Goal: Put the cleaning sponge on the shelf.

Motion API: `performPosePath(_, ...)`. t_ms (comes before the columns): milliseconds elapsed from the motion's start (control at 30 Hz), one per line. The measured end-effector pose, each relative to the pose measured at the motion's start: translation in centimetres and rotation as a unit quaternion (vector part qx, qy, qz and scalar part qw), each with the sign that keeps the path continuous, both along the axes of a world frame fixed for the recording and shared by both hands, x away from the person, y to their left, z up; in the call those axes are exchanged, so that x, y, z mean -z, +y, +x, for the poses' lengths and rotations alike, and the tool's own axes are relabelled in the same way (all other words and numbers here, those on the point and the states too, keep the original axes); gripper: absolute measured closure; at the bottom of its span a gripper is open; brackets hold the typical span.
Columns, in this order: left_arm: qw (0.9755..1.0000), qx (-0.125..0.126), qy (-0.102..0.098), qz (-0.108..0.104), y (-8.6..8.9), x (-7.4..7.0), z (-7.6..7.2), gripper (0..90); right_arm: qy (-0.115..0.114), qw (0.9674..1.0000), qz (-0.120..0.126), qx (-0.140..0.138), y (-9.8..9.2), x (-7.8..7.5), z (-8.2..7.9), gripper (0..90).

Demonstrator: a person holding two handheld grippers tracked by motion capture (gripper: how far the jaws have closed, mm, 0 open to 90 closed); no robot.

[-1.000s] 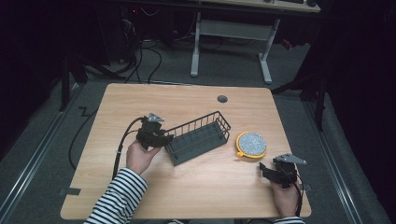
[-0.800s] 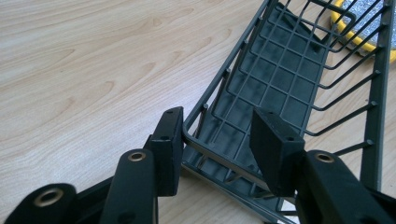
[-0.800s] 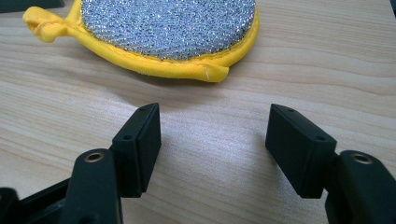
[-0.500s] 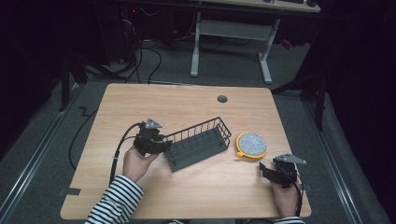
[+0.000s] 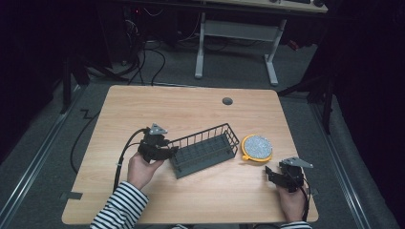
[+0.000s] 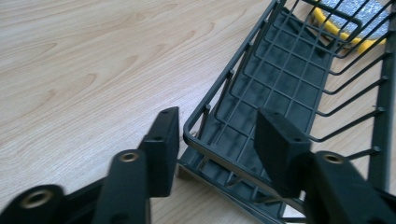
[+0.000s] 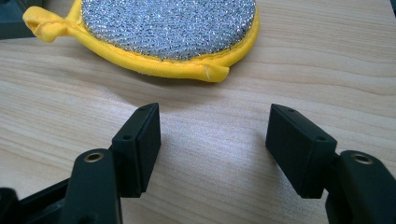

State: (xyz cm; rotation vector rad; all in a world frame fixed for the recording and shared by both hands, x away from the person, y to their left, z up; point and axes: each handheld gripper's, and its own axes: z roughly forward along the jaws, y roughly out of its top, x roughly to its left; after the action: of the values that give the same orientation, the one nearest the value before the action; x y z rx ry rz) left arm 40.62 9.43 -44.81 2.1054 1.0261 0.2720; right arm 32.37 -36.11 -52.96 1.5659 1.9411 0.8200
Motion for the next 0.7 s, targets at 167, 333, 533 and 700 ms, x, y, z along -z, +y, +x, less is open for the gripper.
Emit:
performPosePath(167,0.9996,-0.013,-0.008,-0.022,0.6,-0.9,0.0,39.7,0.000,1.0000,0.000,0.000,0.0,0.0,0.0,35.8)
performPosePath(333,0.9988,-0.025,-0.027,-0.031,1.4,-1.8,-0.3,36.7,0.000,1.0000,0.000,0.000,0.0,0.0,0.0,35.8)
performPosePath(533,0.9980,-0.038,-0.046,-0.019,2.7,-2.2,-1.0,36.2,0.000,1.0000,0.000,0.000,0.0,0.0,0.0,35.8)
performPosePath(700,0.9972,-0.052,-0.047,-0.026,4.0,-2.2,-1.3,36.1,0.000,1.0000,0.000,-0.001,0.0,0.0,0.0,35.7)
